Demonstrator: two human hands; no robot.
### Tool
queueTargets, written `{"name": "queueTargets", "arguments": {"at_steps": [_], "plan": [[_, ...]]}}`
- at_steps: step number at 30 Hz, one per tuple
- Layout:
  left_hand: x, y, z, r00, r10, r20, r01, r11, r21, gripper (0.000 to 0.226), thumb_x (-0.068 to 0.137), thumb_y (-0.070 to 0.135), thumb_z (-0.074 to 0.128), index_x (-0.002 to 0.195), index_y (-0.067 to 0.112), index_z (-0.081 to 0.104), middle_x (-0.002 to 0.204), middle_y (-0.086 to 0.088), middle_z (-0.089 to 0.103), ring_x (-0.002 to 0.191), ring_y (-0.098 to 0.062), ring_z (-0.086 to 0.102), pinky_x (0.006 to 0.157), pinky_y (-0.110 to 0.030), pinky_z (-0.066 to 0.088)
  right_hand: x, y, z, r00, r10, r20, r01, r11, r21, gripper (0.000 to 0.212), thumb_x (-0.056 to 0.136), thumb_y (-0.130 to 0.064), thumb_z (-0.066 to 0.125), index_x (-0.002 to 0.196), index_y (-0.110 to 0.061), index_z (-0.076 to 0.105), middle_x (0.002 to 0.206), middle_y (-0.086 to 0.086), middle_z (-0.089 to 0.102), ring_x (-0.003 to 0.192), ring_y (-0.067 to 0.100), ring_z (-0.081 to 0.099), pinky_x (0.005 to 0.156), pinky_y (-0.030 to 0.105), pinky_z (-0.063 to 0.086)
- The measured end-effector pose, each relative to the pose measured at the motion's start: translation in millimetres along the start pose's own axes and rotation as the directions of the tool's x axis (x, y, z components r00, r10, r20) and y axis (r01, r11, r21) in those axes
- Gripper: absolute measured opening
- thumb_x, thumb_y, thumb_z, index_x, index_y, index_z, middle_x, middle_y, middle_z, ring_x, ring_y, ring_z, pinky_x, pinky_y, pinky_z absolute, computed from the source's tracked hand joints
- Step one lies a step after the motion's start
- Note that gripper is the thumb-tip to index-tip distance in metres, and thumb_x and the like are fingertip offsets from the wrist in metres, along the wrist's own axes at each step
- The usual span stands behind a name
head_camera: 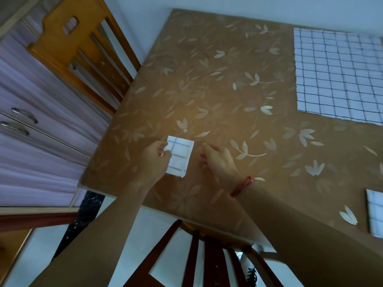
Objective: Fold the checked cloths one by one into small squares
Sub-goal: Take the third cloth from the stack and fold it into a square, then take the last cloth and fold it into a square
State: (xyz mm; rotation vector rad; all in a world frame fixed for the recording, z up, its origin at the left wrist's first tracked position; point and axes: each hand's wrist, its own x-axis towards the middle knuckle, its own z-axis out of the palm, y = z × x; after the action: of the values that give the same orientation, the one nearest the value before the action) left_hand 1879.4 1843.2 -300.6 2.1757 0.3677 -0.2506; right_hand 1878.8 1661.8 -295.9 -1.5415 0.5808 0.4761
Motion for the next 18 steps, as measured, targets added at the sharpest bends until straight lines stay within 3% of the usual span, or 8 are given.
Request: {"name": "queueTargets", "arguments": {"at_steps": [5, 8, 10, 13, 14, 18], "plan": [[-19, 31, 9, 0.994, 0.105, 0.001, -0.105, 0.990, 0.092, 0.036, 0.094, 0.024, 0.056, 0.130, 0.018, 0.054, 0.121, 0.005, 0.057, 0.107, -0.014, 0.054, 0.092, -0.041, 0.052, -14, -7, -26, 0.997, -0.073, -0.024, 0.073, 0.997, -0.012, 0.030, 0.078, -0.045, 0.054, 0.097, -0.026, 0.069, 0.059, -0.011, 0.063, 0.062, 0.014, 0.060, 0.070, 0.041, 0.052], [-29, 54, 17, 0.984, 0.175, 0.007, -0.175, 0.978, 0.114, 0.034, 0.093, 0.023, 0.057, 0.126, 0.014, 0.056, 0.116, 0.004, 0.061, 0.102, -0.010, 0.055, 0.089, -0.027, 0.045, -27, -12, -50, 0.989, -0.125, -0.072, 0.116, 0.985, -0.127, 0.053, 0.073, -0.057, 0.051, 0.118, -0.031, 0.061, 0.091, -0.013, 0.069, 0.090, 0.015, 0.066, 0.091, 0.044, 0.055], [-38, 72, 22, 0.973, 0.231, 0.028, -0.233, 0.964, 0.133, 0.033, 0.093, 0.025, 0.056, 0.122, 0.009, 0.057, 0.104, 0.008, 0.062, 0.091, -0.005, 0.056, 0.081, -0.018, 0.040, -39, -14, -70, 0.984, -0.159, -0.082, 0.140, 0.969, -0.204, 0.064, 0.072, -0.061, 0.047, 0.128, -0.032, 0.056, 0.114, -0.007, 0.066, 0.105, 0.016, 0.064, 0.096, 0.044, 0.052], [-47, 95, 35, 0.937, 0.338, 0.091, -0.349, 0.912, 0.213, 0.046, 0.092, 0.038, 0.056, 0.132, 0.016, 0.051, 0.126, -0.002, 0.061, 0.114, -0.018, 0.057, 0.095, -0.025, 0.038, -58, -18, -102, 0.971, -0.213, -0.110, 0.175, 0.943, -0.282, 0.056, 0.085, -0.054, 0.047, 0.136, -0.029, 0.049, 0.124, -0.003, 0.063, 0.109, 0.016, 0.063, 0.098, 0.041, 0.050], [-49, 103, 40, 0.926, 0.363, 0.102, -0.377, 0.889, 0.258, 0.046, 0.093, 0.038, 0.056, 0.134, 0.016, 0.051, 0.132, -0.003, 0.056, 0.119, -0.019, 0.053, 0.094, -0.022, 0.034, -63, -19, -113, 0.964, -0.234, -0.127, 0.186, 0.932, -0.311, 0.054, 0.089, -0.051, 0.047, 0.137, -0.028, 0.048, 0.126, -0.002, 0.063, 0.110, 0.016, 0.062, 0.099, 0.041, 0.050], [-67, 136, 63, 0.875, 0.452, 0.170, -0.483, 0.802, 0.352, 0.052, 0.095, 0.043, 0.052, 0.138, 0.015, 0.046, 0.137, -0.003, 0.047, 0.127, -0.020, 0.042, 0.101, -0.032, 0.036, -88, -24, -161, 0.935, -0.302, -0.187, 0.202, 0.885, -0.419, 0.050, 0.096, -0.044, 0.043, 0.142, -0.024, 0.043, 0.132, -0.001, 0.058, 0.116, 0.016, 0.058, 0.096, 0.031, 0.048]]}}
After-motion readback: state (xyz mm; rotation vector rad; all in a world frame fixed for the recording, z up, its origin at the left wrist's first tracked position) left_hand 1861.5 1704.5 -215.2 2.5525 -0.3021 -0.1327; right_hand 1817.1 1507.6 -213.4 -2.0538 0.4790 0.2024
